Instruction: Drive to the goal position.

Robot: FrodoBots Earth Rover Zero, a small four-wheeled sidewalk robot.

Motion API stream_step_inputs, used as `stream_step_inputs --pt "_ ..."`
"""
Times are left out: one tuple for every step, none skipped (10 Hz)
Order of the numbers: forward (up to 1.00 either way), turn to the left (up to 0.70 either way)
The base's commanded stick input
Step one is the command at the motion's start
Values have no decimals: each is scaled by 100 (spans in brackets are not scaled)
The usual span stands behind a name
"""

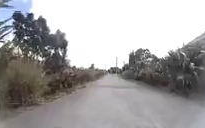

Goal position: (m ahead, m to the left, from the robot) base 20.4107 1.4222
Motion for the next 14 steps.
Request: stream_step_inputs --pt "85 0" --pt "85 0" --pt "85 0" --pt "85 0" --pt "85 0" --pt "85 0" --pt "85 0" --pt "85 0" --pt "85 0" --pt "85 0" --pt "85 0" --pt "85 0" --pt "85 0" --pt "85 0"
